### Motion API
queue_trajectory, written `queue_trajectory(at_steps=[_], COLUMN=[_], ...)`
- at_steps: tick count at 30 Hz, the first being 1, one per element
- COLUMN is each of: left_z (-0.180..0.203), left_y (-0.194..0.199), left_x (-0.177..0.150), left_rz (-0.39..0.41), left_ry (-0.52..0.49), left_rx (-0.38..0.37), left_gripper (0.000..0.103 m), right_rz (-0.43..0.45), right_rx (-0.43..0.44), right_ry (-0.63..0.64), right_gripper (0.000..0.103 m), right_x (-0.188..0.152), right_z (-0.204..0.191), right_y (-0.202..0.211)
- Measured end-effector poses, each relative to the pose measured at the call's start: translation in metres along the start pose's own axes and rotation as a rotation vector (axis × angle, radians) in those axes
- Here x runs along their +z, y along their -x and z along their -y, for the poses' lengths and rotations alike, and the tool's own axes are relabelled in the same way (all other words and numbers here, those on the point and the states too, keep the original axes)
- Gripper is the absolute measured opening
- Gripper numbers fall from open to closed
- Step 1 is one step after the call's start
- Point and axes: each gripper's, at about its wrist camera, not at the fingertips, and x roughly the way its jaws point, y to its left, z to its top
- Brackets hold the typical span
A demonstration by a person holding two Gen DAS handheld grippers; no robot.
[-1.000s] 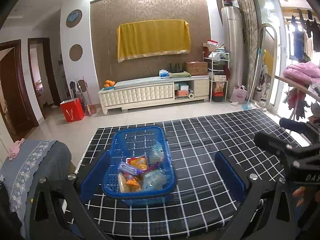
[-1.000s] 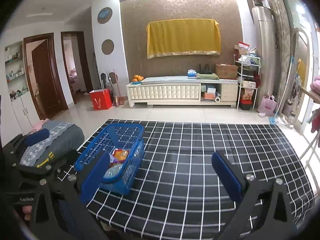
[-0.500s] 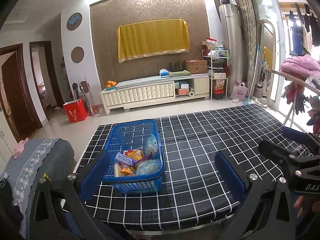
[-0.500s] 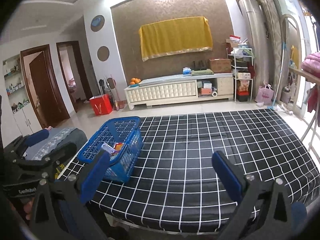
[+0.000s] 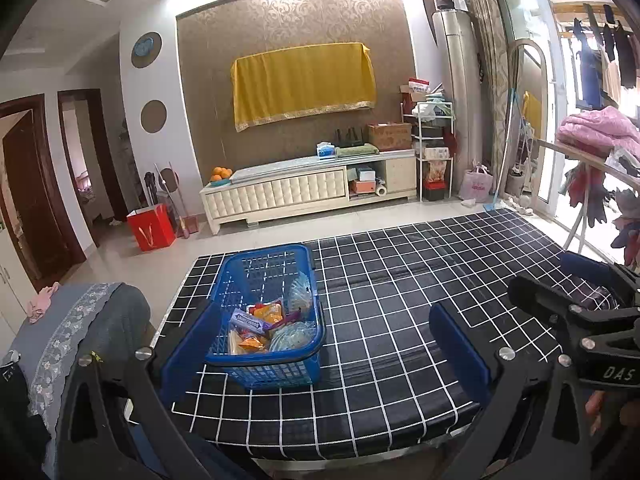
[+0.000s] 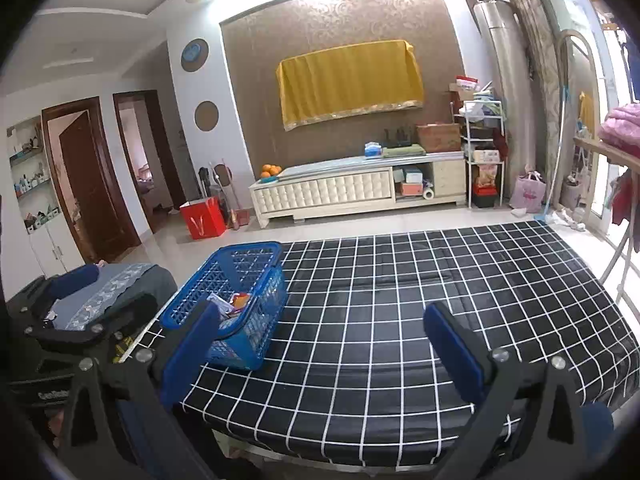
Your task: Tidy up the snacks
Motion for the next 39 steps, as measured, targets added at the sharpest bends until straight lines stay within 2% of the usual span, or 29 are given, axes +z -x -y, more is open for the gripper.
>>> queue_trajectory(at_steps=[7, 20, 39], left_z=[-0.003, -0.006, -0.008], left_y=[0.005, 0.010, 0.013], left_x=[-0.003, -0.004, -0.005], left_rz=[-0.008, -0.012, -0.016], left_ry=[-0.017, 0.002, -0.001], left_rx=[-0.038, -0.058, -0.055], left_gripper=[0.103, 0.103, 0.103], right_rz=[-0.006, 0.001, -0.009], right_rx=[0.023, 0.031, 0.048], right_ry=[0.005, 0.012, 0.005], right_gripper=[0.103, 0.103, 0.103], right_x=[-0.002, 0.001, 0.004], right_z=[-0.003, -0.008, -0.011], right_y=[0.002, 0.008, 0.006])
